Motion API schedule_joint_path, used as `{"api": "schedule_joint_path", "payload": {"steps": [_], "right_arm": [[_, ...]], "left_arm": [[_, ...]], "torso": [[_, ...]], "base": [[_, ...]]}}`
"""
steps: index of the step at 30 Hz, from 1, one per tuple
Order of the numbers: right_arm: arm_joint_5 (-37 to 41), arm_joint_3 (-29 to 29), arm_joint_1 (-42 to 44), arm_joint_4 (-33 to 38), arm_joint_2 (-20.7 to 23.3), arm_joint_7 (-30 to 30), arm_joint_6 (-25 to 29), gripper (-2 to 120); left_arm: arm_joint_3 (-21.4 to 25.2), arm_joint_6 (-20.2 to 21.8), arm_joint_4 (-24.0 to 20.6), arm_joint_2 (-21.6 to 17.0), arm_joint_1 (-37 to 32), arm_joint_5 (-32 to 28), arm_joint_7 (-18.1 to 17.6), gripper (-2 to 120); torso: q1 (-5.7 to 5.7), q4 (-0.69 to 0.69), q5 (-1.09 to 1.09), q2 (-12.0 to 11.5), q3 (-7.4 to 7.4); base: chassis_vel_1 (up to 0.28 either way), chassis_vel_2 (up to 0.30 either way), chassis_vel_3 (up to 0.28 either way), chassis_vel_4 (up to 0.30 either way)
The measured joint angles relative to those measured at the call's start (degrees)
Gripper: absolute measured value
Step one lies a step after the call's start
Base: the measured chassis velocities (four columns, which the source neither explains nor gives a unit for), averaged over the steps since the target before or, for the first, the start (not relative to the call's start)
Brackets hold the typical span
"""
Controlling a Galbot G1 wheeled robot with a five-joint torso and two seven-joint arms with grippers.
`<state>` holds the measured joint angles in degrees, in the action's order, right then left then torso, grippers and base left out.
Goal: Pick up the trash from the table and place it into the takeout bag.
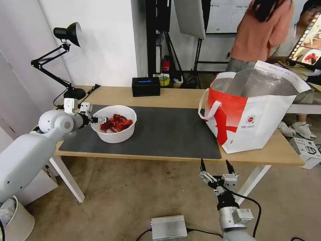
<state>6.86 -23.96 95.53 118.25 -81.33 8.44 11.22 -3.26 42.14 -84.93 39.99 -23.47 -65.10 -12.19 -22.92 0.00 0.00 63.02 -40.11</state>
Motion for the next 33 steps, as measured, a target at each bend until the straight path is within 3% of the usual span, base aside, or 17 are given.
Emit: {"api": "schedule_joint_path", "payload": {"steps": [7, 33], "right_arm": [[0.00, 0.00, 0.00, 0.00, 0.00, 0.00, 0.00, 100], [0.00, 0.00, 0.00, 0.00, 0.00, 0.00, 0.00, 100]], "left_arm": [[-0.48, -0.01, 1.35, 0.45, 0.73, 0.77, 0.13, 97], [-1.22, -0.30, 1.68, 1.99, -0.05, 3.51, 0.93, 1]], "torso": [[0.00, 0.00, 0.00, 0.00, 0.01], [0.01, -0.01, 0.00, 0.02, 0.01]], "base": [[0.000, 0.000, 0.000, 0.000], [0.000, 0.000, 0.000, 0.000]]}}
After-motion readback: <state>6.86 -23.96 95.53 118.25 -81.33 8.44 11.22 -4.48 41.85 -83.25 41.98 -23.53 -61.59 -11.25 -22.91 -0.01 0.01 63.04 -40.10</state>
